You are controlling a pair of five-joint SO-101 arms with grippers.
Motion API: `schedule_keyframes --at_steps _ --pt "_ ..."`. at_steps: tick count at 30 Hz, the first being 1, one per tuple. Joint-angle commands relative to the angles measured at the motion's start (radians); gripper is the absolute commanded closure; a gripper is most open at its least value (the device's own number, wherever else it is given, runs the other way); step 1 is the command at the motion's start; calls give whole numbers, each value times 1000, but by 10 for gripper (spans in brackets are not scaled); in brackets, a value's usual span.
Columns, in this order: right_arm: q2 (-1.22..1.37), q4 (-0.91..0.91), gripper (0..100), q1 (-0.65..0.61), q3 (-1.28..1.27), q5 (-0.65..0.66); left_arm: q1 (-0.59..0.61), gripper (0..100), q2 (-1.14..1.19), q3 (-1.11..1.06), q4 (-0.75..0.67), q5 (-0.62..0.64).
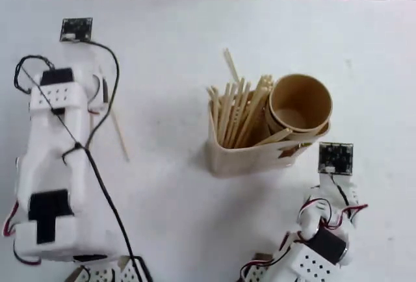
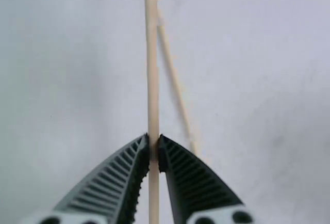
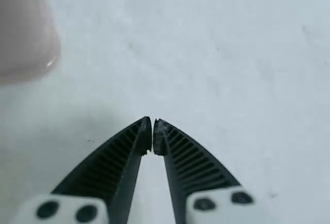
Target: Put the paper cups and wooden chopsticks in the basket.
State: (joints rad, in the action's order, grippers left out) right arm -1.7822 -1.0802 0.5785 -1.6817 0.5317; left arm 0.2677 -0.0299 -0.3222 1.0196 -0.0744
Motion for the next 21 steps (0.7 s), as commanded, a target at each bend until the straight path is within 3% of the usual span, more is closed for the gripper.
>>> schedule_keyframes --at_steps 1,7,15,21 --pt "-7 -1 978 71 -9 -129 -41 976 -88 -101 -173 11" --pt "-7 27 978 153 -9 -281 -51 973 25 -83 -261 193" --pt "-4 22 979 165 -9 -285 -51 893 211 14 -253 276" --pt "-4 22 979 165 -9 -285 -51 894 240 12 -253 302"
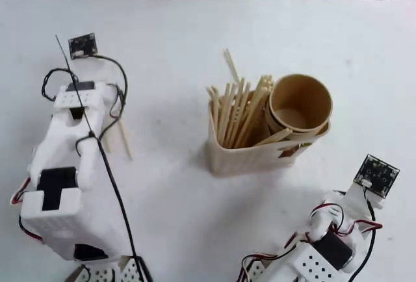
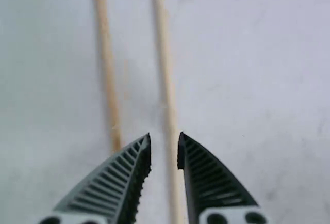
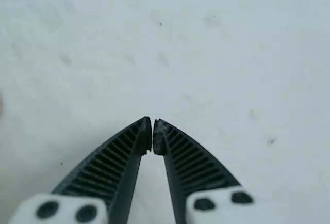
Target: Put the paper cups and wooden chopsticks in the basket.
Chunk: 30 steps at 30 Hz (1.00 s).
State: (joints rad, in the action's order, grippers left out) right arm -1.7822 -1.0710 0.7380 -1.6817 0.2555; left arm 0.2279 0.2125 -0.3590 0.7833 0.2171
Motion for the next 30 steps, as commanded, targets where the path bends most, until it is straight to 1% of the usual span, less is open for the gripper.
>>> schedule_keyframes --at_steps 1,6,7,9,13,14,17,19,22,27,30 --pt "-4 13 980 5 -9 -9 -12 894 -1 51 -18 11" --pt "-1 13 980 5 -9 -9 5 890 -1 44 -15 8" --pt "-1 13 980 5 -9 -9 12 887 -1 51 3 0" --pt "-1 13 980 5 -9 -9 12 844 -7 63 49 -63" --pt "-1 13 980 5 -9 -9 24 710 -1 110 132 -196" --pt "-1 13 980 5 -9 -9 39 695 -1 120 141 -219" --pt "-1 13 980 5 -9 -9 90 718 2 150 144 -241" --pt "-1 13 980 5 -9 -9 108 736 2 153 153 -292" --pt "-1 13 980 5 -9 -9 108 740 2 157 195 -341" --pt "-1 13 980 5 -9 -9 104 743 13 153 195 -351" --pt "-1 13 980 5 -9 -9 102 742 87 180 190 -353"
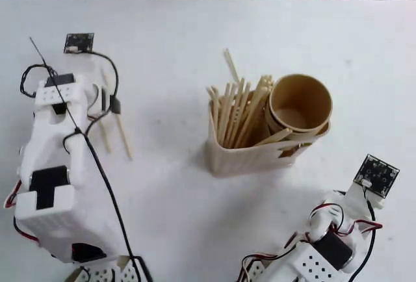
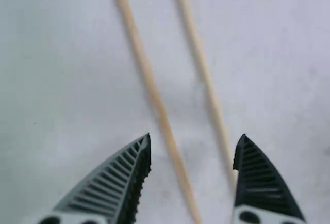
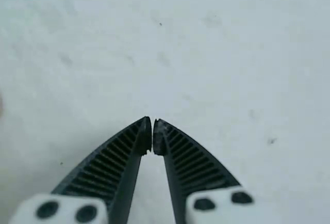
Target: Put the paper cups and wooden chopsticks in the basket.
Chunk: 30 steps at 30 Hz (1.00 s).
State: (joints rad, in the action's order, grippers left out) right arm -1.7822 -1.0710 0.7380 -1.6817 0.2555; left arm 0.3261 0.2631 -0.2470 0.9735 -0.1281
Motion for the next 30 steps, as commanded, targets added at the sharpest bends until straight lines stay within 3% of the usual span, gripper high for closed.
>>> schedule_keyframes --at_steps 1,9,15,25,30 --pt "-1 13 980 5 -9 -9 4 741 73 86 2 -9" --pt "1 13 980 4 -9 -9 -45 749 266 344 170 -6" --pt "1 13 980 5 -9 -9 -77 979 349 466 256 -11" --pt "1 13 980 5 -9 -9 -125 977 369 520 359 -48" --pt "1 13 980 5 -9 -9 -171 977 237 571 442 -48"
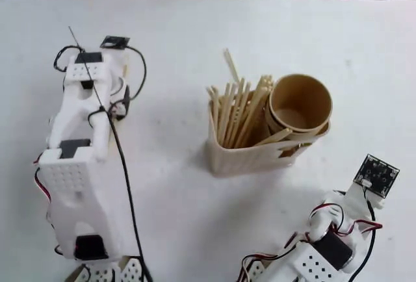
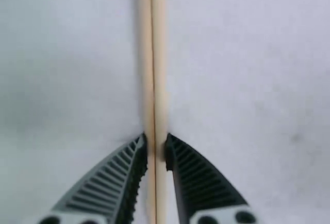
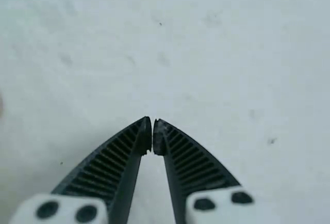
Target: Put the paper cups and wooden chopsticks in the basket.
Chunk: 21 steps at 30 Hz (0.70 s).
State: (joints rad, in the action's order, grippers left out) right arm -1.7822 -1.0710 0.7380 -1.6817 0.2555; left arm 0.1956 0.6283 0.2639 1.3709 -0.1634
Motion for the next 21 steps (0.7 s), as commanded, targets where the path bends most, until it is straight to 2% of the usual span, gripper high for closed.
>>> schedule_keyframes --at_steps 1,8,11,15,21 --pt "1 13 980 5 -9 -9 -51 977 -179 64 63 -12" --pt "1 13 980 5 -9 -9 -119 977 -576 61 190 -5" --pt "1 13 980 5 -9 -9 -130 977 -684 21 170 -5" --pt "1 13 980 5 -9 -9 -160 977 -691 -166 14 -8" --pt "1 13 980 5 -9 -9 -243 977 -564 -460 -322 -11"
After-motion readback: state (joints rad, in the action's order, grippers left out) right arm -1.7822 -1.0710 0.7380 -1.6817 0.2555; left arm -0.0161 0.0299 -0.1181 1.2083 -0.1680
